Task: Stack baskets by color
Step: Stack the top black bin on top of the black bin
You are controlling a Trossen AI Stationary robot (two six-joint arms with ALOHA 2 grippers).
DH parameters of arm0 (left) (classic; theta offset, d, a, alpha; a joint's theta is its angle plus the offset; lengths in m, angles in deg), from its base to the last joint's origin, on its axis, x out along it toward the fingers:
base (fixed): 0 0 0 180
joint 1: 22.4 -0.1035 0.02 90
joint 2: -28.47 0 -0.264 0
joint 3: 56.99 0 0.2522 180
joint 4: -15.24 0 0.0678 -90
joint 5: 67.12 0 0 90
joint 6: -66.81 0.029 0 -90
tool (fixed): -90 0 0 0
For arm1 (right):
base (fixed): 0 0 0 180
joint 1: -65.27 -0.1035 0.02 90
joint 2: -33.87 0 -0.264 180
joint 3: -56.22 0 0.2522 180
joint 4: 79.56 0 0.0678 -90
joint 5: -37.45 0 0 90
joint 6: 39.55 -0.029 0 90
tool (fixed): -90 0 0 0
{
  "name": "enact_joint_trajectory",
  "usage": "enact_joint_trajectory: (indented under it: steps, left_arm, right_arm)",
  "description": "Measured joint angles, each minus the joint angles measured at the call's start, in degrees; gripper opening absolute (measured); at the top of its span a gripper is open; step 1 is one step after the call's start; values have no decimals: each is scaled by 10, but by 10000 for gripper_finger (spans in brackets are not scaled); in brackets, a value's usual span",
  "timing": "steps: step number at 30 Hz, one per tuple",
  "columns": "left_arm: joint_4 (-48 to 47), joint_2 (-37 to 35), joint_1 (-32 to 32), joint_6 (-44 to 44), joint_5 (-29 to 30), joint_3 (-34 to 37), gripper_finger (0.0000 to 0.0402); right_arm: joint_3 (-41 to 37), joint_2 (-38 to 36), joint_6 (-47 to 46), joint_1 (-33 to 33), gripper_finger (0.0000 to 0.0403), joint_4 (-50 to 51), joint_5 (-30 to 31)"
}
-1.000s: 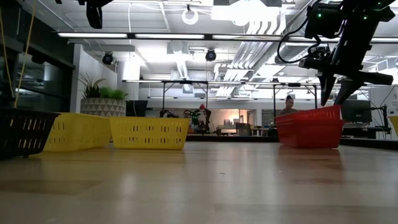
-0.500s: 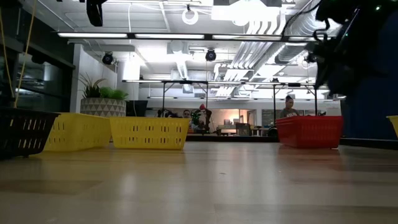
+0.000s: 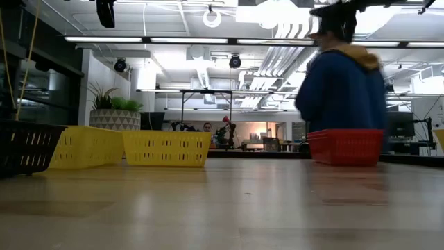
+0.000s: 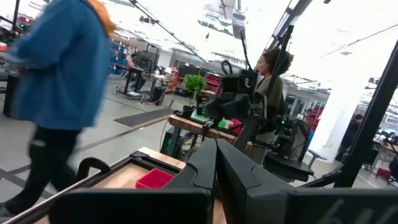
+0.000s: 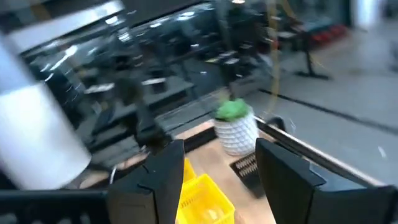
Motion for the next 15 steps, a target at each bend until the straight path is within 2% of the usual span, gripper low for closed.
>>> enact_joint_trajectory:
  steps: [3, 15]
  left_arm:
    - [0, 0, 0, 0, 0, 0, 0]
    - [-2, 0, 0, 0, -6, 0, 0]
  right_arm:
    - [0, 0, 41, -18, 184, 4, -23]
    - [0, 0, 26, -44, 184, 4, -15]
